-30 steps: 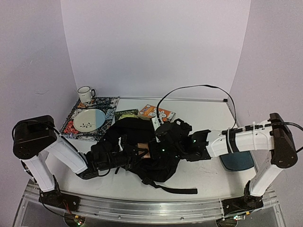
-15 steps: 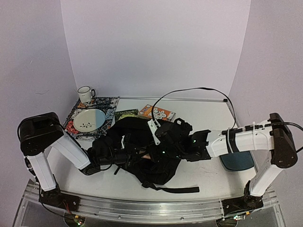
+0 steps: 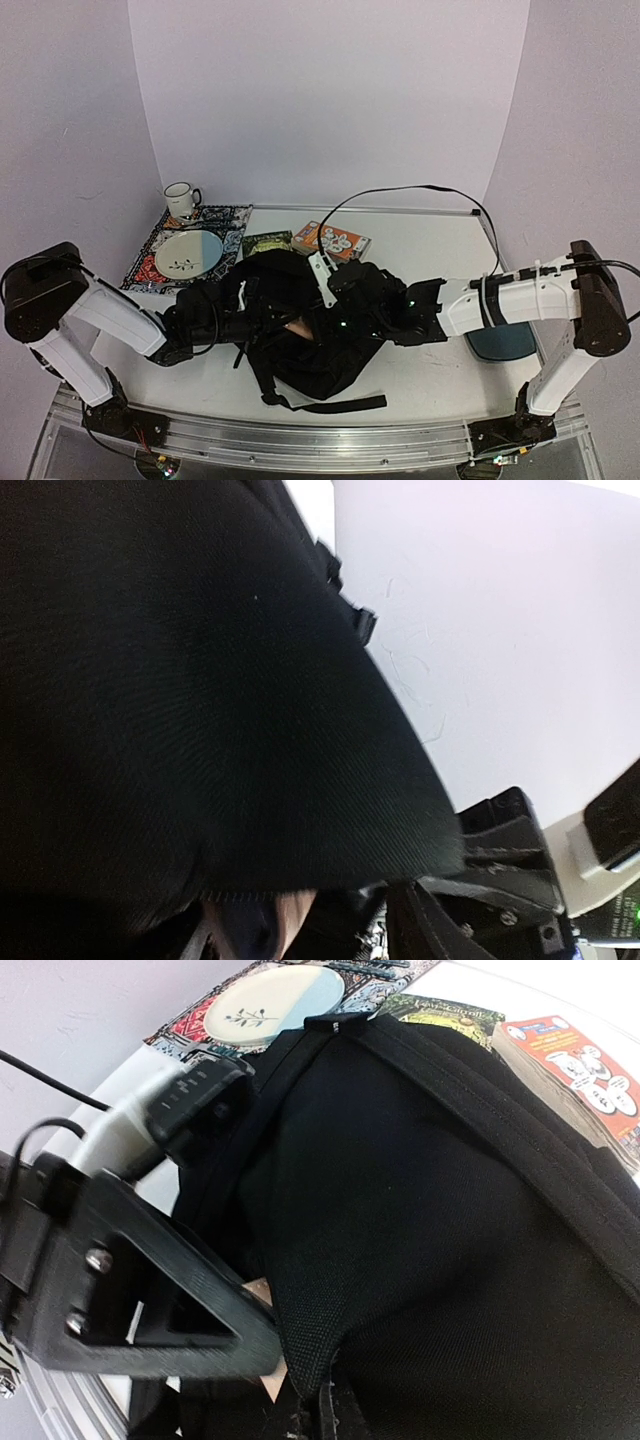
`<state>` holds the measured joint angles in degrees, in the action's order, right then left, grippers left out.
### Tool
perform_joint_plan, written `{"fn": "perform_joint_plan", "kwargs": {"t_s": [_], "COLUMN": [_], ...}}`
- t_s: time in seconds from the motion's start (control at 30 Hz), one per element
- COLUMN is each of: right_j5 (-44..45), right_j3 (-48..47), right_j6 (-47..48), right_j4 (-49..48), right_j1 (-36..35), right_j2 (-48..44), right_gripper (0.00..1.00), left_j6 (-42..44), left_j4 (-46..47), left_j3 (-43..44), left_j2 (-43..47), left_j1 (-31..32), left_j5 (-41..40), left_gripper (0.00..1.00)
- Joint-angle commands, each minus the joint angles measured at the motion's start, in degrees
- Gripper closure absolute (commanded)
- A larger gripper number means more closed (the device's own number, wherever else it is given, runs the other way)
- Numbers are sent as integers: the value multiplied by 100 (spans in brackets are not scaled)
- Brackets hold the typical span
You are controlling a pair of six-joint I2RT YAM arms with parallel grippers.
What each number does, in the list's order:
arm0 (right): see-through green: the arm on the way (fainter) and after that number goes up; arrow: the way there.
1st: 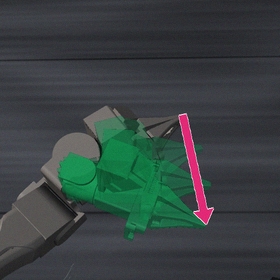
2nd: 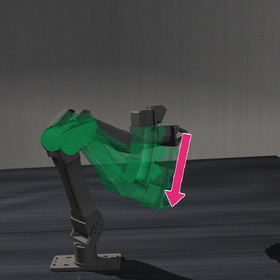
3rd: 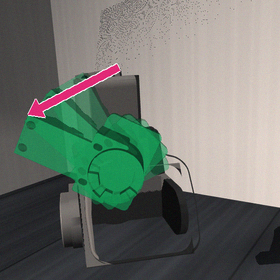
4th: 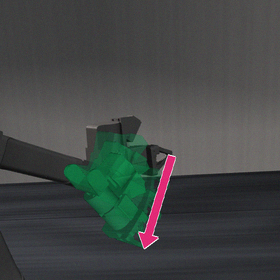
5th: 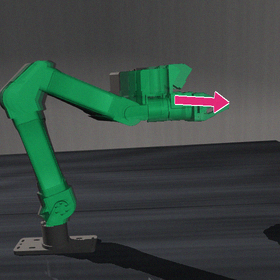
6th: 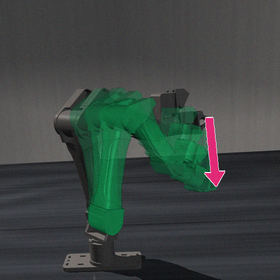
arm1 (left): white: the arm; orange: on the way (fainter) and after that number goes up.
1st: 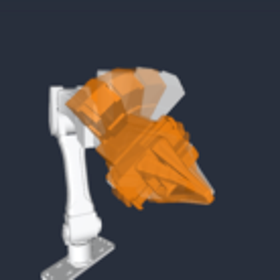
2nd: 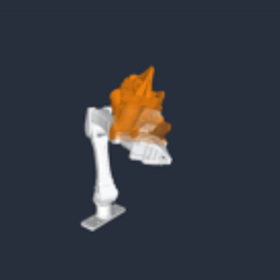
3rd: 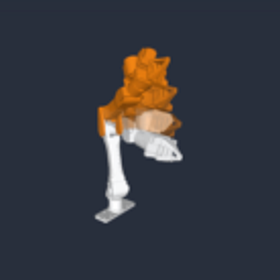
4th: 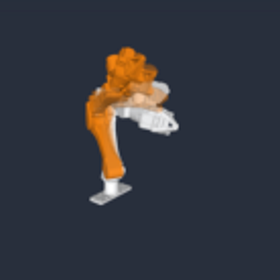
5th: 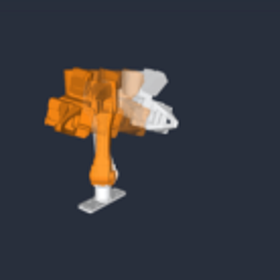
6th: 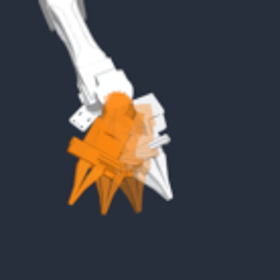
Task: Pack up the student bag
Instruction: Place the card case in the pocket on the back of the bag.
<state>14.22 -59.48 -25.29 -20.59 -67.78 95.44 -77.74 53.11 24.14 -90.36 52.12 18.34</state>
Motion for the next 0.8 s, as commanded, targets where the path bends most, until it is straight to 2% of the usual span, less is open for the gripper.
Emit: {"fn": "perform_joint_plan", "kwargs": {"t_s": [0.0, 0.13, 0.37, 0.57, 0.77], "right_j5": [97, 46, -213, -588, -678], "right_j3": [-208, -246, -304, -168, -5], "right_j6": [103, 82, 59, 84, 29], "right_j4": [-481, -477, -476, -506, -532], "right_j1": [-47, -44, -49, -69, -87], "right_j2": [-282, -216, -140, -173, -226], "right_gripper": [100, 100, 100, 100, 100], "left_j6": [179, 269, 381, 698, 635], "left_j4": [-519, -933, -1024, -1019, -1013], "left_j3": [-208, -183, 118, 625, 925], "left_j2": [607, 844, 548, 362, 323], "left_j1": [-34, 38, 88, 88, 105], "left_j5": [-354, -479, -474, -746, -1256], "left_gripper": [53, 69, 98, 100, 98]}}
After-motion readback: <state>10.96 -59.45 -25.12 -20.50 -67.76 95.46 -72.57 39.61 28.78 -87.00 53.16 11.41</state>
